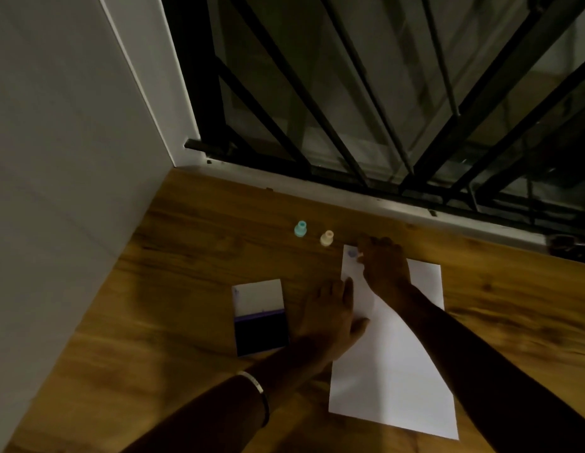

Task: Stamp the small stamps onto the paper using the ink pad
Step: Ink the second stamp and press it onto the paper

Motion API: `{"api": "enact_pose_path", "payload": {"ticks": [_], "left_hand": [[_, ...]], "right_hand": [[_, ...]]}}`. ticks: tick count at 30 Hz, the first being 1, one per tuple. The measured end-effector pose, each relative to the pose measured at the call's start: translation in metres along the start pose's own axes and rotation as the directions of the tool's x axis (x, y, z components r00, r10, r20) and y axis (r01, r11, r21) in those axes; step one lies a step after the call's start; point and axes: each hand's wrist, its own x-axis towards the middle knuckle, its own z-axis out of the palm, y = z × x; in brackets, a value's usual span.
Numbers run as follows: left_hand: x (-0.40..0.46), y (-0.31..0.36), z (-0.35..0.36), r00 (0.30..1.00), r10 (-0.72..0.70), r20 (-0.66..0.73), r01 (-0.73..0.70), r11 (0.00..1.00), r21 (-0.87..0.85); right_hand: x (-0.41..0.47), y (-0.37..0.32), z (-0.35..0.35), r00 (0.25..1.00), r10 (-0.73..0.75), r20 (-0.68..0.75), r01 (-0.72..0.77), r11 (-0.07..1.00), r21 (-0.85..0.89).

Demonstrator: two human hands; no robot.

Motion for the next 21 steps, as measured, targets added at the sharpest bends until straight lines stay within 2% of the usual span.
{"api": "enact_pose_path", "payload": {"ticks": [4,7,12,16,19,21], "left_hand": [[0.003,-0.001,0.009,1.000,0.017,-0.016,-0.017,1.000,-0.008],[0.003,0.000,0.006,1.000,0.011,-0.002,-0.011,1.000,-0.013],[0.001,0.000,-0.005,0.999,0.040,0.019,-0.040,0.999,-0.002],[0.001,-0.001,-0.012,0.999,0.028,0.036,-0.028,0.999,-0.025],[0.002,0.001,-0.016,0.996,-0.005,0.089,0.008,0.999,-0.036],[-0.002,0.003,-0.020,0.996,-0.028,0.080,0.031,0.999,-0.037]], "right_hand": [[0.000,0.001,0.002,1.000,-0.019,-0.024,0.020,0.998,0.065],[-0.002,-0.002,-0.002,1.000,-0.014,-0.027,0.015,0.999,0.032],[-0.002,-0.001,-0.014,0.997,-0.052,0.063,0.054,0.998,-0.030],[-0.010,0.000,-0.028,0.999,-0.041,-0.034,0.039,0.997,-0.070],[-0.020,-0.007,-0.046,0.988,-0.050,-0.148,0.056,0.998,0.038],[-0.029,-0.011,-0.055,0.984,-0.052,-0.169,0.066,0.995,0.074]]}}
